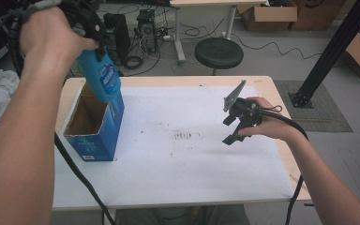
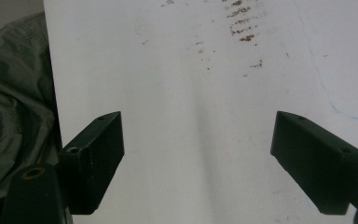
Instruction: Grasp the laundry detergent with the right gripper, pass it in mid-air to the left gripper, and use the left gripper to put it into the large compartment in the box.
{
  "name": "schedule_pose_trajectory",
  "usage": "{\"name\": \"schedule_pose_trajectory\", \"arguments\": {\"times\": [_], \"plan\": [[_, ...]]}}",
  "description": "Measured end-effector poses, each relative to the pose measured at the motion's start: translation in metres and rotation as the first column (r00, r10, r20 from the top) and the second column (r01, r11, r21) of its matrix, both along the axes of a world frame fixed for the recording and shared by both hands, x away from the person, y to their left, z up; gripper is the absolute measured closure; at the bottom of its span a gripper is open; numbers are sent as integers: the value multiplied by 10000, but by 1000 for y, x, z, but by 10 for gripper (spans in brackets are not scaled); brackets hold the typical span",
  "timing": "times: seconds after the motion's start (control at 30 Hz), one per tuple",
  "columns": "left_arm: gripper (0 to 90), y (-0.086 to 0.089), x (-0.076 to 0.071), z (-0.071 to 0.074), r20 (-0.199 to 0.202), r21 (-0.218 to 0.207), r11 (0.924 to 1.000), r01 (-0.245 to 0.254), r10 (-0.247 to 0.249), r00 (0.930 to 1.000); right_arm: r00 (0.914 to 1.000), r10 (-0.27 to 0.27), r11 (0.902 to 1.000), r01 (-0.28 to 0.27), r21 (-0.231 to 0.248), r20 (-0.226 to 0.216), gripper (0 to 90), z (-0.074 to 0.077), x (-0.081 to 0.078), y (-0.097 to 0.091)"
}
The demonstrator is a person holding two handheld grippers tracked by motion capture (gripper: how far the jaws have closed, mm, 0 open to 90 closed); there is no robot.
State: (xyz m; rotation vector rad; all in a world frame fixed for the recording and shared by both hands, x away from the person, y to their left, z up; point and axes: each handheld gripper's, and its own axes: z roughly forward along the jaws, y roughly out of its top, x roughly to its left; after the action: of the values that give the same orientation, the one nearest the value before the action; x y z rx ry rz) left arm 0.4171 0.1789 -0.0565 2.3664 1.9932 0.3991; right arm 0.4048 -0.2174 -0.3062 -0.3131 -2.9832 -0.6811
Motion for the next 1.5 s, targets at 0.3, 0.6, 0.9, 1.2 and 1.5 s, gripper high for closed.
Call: {"name": "schedule_pose_trajectory", "arguments": {"times": [0.3, 0.6, 0.9, 1.2, 1.5], "plan": [[391, 37, 2, -7, -214, 108, 9862, -1650, 1652, 9860, 10000, -66, 10000, 66, -25, 66, 172, 2, 2, -8], [391, 43, 4, -26, -410, 0, 9823, -1874, 1873, 9815, 9998, -121, 9999, 120, 23, 160, 172, 3, 1, -9], [391, 42, 11, -62, -766, 129, 9841, -1769, 1774, 9812, 9999, -114, 9999, 114, -1, 44, 171, 0, 0, -10], [391, 44, 15, -102, -1131, 208, 9839, -1775, 1787, 9774, 9999, -94, 10000, 94, -4, 52, 170, -3, 0, -10], [391, 48, 20, -143, -1552, 127, 9845, -1747, 1745, 9723, 9999, -116, 9999, 116, 12, 82, 169, -3, 0, -11]]}}
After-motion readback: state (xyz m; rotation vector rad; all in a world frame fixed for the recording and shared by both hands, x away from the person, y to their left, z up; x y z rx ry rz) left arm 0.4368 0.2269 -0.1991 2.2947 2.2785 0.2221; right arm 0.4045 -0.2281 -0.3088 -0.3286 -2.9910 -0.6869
